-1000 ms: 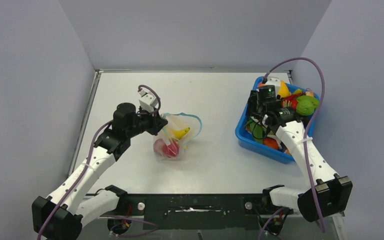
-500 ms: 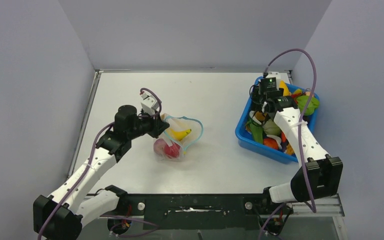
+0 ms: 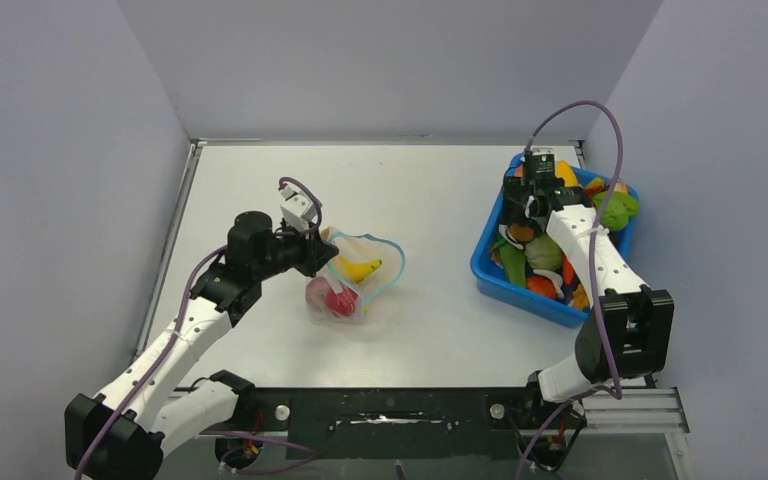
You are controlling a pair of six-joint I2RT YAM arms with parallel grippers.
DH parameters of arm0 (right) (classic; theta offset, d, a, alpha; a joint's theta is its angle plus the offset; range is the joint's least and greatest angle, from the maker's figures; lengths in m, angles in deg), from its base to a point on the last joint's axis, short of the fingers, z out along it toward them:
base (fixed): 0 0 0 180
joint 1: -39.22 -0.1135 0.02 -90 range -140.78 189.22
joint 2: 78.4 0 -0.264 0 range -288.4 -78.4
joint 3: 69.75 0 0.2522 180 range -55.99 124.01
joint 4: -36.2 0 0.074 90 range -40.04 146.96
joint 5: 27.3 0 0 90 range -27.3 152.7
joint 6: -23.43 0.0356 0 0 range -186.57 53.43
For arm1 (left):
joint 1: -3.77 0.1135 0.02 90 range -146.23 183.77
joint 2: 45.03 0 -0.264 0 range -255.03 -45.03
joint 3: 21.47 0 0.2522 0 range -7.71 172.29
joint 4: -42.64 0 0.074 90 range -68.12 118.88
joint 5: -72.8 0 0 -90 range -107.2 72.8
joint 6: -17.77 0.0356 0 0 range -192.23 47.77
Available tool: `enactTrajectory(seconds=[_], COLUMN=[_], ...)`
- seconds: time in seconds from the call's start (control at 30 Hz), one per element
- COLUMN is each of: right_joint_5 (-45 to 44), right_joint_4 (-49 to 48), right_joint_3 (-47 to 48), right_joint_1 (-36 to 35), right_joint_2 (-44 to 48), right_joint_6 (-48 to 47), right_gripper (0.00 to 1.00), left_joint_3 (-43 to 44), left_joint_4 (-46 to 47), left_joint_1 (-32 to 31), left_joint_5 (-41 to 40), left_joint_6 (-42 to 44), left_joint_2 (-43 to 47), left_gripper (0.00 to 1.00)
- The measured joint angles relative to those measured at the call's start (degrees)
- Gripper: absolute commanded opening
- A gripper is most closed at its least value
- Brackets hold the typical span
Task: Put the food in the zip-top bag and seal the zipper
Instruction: Pick up the fake fruit from the bin.
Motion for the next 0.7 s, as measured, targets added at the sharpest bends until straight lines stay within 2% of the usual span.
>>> enactTrajectory(seconds=[0.33,0.7], right_joint_5=[1.2,0.6], right_joint_4=[-0.9,-1.0], right_joint_3=[-0.2,-0.7], right_joint_1=[0.3,0.3], right_joint_2=[-1.6,-0.9], right_joint_6=[-0.9,-1.1], right_gripper=[0.46,0.41], left_joint_3=[-0.1,-0.1], left_joint_4=[0.0,0.0], left_joint_1=[0.0,0.0], left_joint_5=[0.0,0.0], left_joint_6=[0.0,0.0], left_joint_2=[0.3,0.5], left_gripper=[0.0,0.0])
